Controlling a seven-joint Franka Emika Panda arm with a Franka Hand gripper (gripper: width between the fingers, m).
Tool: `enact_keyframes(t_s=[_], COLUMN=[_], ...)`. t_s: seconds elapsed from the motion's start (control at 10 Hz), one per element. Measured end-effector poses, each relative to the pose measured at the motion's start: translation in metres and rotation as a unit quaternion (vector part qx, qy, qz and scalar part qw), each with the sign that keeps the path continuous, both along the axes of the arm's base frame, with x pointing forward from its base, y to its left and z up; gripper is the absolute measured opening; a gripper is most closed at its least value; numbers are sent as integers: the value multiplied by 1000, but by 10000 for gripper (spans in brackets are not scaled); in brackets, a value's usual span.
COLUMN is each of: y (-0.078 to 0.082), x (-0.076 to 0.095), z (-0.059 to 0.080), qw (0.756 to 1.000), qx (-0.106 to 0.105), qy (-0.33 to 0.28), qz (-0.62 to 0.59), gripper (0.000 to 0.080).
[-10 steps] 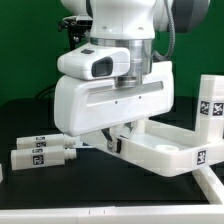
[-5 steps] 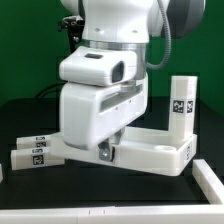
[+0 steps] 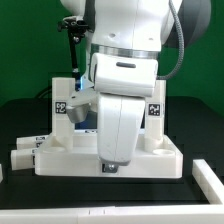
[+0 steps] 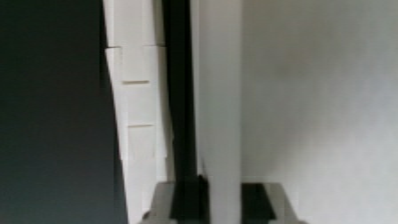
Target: Assemble desk
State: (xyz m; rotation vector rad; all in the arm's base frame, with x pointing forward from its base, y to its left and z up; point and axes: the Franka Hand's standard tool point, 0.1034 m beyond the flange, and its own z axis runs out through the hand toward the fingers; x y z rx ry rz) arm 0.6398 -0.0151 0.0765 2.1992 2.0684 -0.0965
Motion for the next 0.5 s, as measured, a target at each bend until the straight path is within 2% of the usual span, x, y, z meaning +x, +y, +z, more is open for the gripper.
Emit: enact_keyframes(t_s=[0.3,0.4,0.5], y=[35,40,37], x=[24,27,26], z=[-11,-14,-15], qw=[999,998,998], qx=[4,5,5], qy=[-37,-41,-40], qz=[40,45,41], gripper=[54,54,54])
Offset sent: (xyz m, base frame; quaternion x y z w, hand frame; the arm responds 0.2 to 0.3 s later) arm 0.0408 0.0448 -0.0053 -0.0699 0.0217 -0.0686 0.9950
